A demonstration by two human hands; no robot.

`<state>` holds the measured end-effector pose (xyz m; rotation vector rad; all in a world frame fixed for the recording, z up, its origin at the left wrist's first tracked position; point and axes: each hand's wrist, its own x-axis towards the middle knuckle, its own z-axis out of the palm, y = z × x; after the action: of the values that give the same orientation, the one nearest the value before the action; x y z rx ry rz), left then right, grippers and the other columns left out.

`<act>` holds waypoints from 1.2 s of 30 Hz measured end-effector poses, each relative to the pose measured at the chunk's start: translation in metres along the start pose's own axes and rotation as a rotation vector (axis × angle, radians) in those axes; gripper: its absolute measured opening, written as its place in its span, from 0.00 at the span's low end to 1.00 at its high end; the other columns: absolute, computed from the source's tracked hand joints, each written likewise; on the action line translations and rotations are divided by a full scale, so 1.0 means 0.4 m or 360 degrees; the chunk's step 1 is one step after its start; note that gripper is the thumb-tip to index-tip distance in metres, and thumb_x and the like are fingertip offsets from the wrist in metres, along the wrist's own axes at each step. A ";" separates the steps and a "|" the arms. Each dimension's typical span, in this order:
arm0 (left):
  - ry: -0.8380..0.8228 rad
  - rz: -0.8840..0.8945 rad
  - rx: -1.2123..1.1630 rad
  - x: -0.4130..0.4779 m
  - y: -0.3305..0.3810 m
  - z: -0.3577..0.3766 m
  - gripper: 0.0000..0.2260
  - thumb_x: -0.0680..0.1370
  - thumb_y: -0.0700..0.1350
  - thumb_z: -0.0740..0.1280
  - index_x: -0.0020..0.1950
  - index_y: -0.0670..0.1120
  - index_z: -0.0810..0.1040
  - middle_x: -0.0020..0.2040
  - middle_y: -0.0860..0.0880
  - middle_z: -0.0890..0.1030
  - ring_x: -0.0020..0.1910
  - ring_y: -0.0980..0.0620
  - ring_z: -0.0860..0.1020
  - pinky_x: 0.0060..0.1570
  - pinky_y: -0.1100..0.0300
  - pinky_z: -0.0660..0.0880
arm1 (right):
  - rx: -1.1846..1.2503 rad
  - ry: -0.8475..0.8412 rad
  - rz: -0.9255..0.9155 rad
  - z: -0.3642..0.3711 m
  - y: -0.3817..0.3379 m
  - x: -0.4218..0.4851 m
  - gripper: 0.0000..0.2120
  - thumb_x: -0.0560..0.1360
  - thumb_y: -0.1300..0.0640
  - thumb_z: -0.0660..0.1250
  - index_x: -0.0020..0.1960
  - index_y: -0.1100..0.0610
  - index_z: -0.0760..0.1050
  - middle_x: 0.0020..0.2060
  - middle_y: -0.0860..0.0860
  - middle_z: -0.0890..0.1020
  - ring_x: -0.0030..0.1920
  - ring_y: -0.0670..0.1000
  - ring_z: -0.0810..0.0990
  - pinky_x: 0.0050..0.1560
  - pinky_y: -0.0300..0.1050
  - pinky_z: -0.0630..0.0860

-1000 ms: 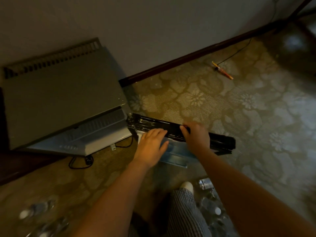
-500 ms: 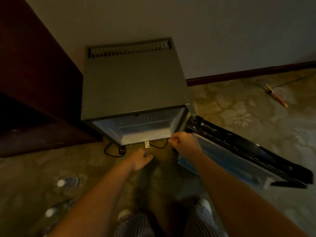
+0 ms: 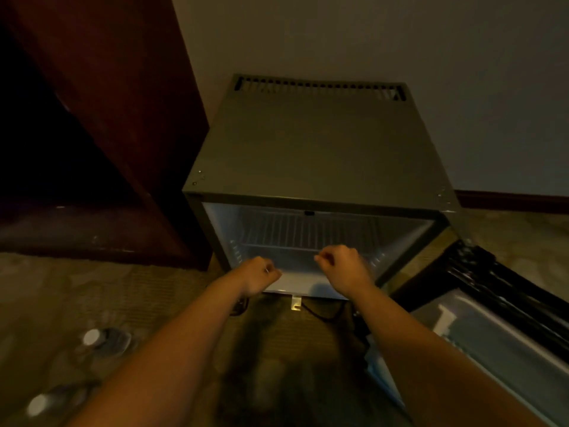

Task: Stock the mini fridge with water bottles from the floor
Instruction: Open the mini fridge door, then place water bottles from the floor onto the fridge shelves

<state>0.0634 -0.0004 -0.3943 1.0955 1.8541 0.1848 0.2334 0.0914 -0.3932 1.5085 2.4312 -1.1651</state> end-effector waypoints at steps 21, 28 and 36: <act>0.0552 0.0187 0.0524 -0.388 -0.200 -0.032 0.17 0.79 0.53 0.58 0.62 0.45 0.75 0.61 0.44 0.77 0.59 0.45 0.75 0.58 0.52 0.72 | -0.0323 0.0103 -0.0417 0.131 -0.257 -0.277 0.13 0.77 0.50 0.62 0.54 0.58 0.78 0.51 0.58 0.81 0.53 0.58 0.79 0.57 0.58 0.76; 0.0606 0.0010 0.0520 -0.658 -0.375 -0.023 0.18 0.78 0.56 0.60 0.61 0.47 0.75 0.59 0.46 0.76 0.59 0.47 0.74 0.59 0.52 0.71 | -0.0528 -0.0149 -0.0539 0.253 -0.398 -0.470 0.16 0.78 0.54 0.62 0.58 0.65 0.76 0.52 0.61 0.81 0.51 0.59 0.80 0.56 0.56 0.76; 0.0481 -0.0121 0.0215 -0.817 -0.641 0.053 0.18 0.77 0.50 0.64 0.63 0.43 0.75 0.61 0.44 0.77 0.59 0.47 0.76 0.62 0.51 0.72 | -0.0614 -0.0319 -0.0669 0.484 -0.479 -0.567 0.12 0.77 0.55 0.64 0.57 0.59 0.77 0.52 0.55 0.79 0.48 0.52 0.77 0.49 0.44 0.74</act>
<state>-0.0242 -0.4023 -0.3326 1.1349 2.2011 0.1916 0.1377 -0.2438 -0.3299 0.7637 2.6958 -0.7728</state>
